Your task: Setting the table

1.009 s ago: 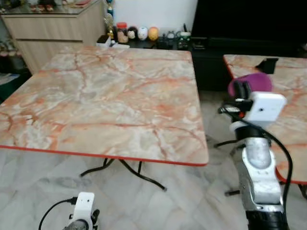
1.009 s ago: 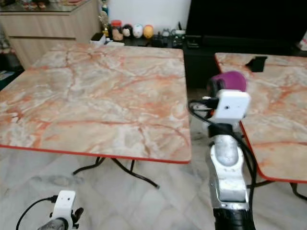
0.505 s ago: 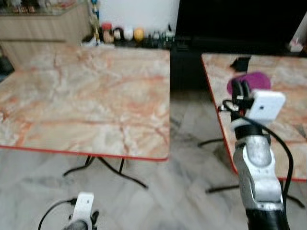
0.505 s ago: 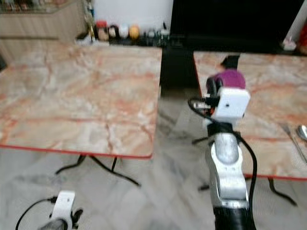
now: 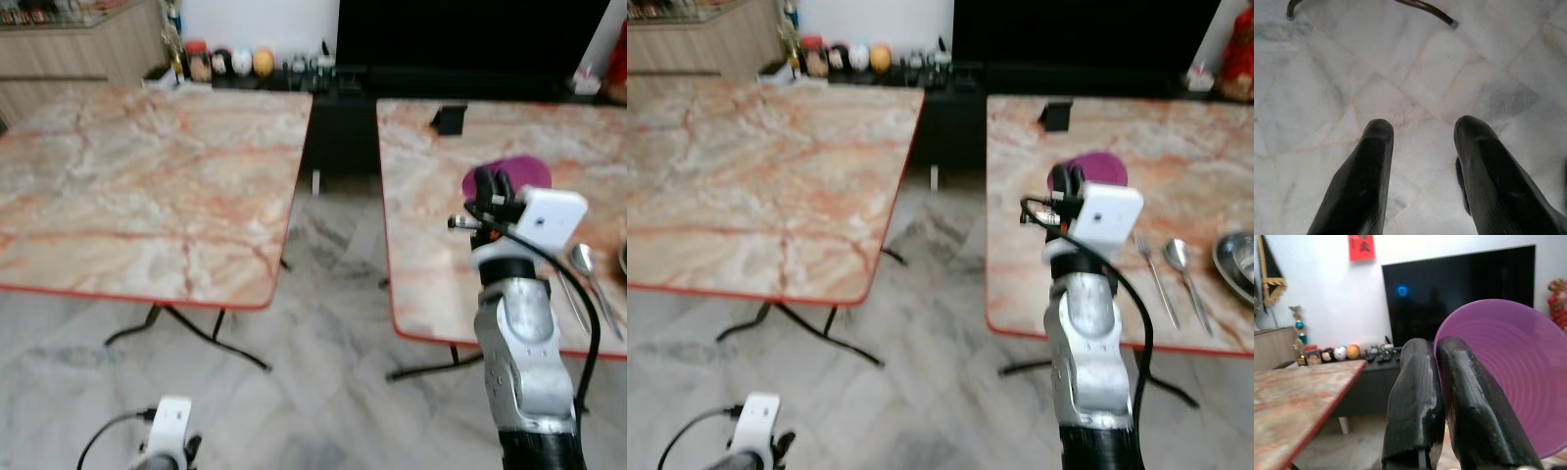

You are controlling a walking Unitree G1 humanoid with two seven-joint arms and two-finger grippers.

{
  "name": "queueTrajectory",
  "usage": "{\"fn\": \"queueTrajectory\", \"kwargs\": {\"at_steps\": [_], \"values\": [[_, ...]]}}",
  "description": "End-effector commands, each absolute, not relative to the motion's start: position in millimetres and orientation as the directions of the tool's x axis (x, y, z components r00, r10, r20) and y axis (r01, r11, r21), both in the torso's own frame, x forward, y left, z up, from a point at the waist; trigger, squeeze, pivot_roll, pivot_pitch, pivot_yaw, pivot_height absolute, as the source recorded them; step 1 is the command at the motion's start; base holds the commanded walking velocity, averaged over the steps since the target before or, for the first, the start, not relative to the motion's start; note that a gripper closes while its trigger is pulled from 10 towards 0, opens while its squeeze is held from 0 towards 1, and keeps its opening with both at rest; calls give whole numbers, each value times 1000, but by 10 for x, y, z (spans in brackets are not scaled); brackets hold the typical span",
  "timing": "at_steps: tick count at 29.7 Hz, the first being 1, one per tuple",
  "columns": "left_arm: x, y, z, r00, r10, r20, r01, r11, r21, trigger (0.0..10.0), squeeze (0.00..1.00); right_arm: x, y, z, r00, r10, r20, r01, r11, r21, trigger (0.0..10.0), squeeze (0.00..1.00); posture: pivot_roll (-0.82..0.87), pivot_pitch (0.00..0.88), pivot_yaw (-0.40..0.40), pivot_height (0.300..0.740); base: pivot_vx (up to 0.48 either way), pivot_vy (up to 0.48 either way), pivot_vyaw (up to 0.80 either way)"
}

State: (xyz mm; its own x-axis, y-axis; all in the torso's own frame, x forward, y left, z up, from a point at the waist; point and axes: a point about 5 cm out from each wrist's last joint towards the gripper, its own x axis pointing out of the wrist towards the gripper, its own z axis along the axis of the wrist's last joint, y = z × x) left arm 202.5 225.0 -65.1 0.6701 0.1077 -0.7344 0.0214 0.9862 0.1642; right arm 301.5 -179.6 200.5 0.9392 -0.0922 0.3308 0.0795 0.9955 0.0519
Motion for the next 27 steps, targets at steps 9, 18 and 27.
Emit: {"fn": "queueTrajectory", "kwargs": {"at_steps": [9, 18, 27], "values": [[1992, 2183, -685, 660, 79, -747, 65, 985, 162, 10000, 0, 2990, -1849, 2040, 936, -109, 335, 96, 994, 55, 10000, 0, -68, 0, 29, 740, 0, -350, 0], [1988, 2185, -685, 660, 73, -748, 78, 983, 164, 10000, 0, 2977, -1877, 2043, 935, -120, 334, 111, 993, 47, 10000, 0, -81, 0, 42, 740, 0, -351, 0], [1999, 2159, -685, 662, 65, -747, 86, 983, 161, 10000, 0, 2972, -1877, 2024, 939, -123, 322, 115, 992, 43, 10000, 0, -90, 0, 44, 740, 0, -350, 0]]}}
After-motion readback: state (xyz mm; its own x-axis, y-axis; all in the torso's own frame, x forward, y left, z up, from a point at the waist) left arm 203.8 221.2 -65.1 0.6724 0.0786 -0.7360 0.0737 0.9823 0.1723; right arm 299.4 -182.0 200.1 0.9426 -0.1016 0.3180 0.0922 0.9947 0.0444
